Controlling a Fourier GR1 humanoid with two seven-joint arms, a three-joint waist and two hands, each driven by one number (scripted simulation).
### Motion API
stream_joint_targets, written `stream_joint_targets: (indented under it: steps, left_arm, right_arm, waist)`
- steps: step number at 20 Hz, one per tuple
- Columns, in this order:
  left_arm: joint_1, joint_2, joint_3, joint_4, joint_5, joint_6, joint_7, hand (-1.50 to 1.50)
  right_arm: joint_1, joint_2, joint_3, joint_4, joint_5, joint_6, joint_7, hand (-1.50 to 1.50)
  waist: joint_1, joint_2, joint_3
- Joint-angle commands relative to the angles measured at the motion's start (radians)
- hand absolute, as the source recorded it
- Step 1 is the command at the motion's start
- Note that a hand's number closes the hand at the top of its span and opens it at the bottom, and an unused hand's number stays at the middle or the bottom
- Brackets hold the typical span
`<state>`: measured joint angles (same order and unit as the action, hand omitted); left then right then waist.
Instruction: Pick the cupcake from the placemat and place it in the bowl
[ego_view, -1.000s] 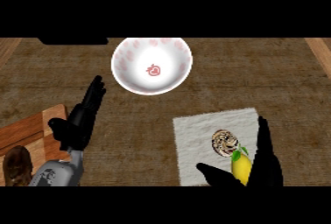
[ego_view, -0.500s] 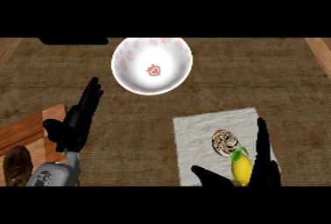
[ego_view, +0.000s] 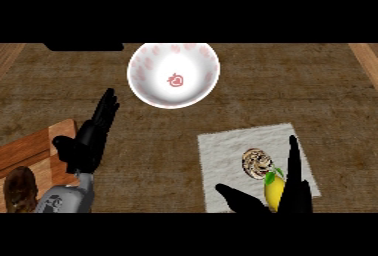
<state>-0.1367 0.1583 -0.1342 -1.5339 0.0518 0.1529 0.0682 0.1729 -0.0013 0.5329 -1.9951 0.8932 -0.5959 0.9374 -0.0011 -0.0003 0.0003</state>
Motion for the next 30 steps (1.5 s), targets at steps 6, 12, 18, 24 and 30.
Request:
stream_joint_targets:
  steps: [6, 12, 18, 24, 30]
  left_arm:
    - [0.011, -0.01, 0.035, -0.007, -0.003, -0.044, -0.018, 0.0]
    - [0.014, -0.038, 0.038, 0.033, -0.048, -0.041, -0.039, 0.0]
    - [0.06, -0.071, 0.007, -0.041, -0.064, -0.028, -0.01, 0.0]
    - [-0.011, -0.059, 0.048, -0.018, -0.069, -0.055, 0.018, 0.0]
    - [-0.024, -0.042, 0.081, 0.015, -0.054, -0.068, 0.001, 0.0]
  right_arm:
    - [-0.072, -0.002, -0.12, 0.192, -0.196, -0.121, -0.159, -1.5]
    - [0.018, 0.001, -0.037, 0.223, -0.106, -0.147, -0.139, -1.5]
    - [-0.009, -0.001, -0.118, 0.326, -0.078, -0.096, -0.113, -1.5]
    - [-0.127, 0.001, -0.14, 0.457, -0.193, -0.111, -0.174, -1.5]
    - [-0.104, -0.037, -0.036, 0.411, -0.08, 0.026, -0.193, 1.5]
  waist:
    - [0.002, 0.001, 0.0]
    - [-0.001, 0.0, 0.0]
    - [0.001, 0.0, 0.0]
    - [0.003, 0.001, 0.0]
    - [0.0, 0.0, 0.0]
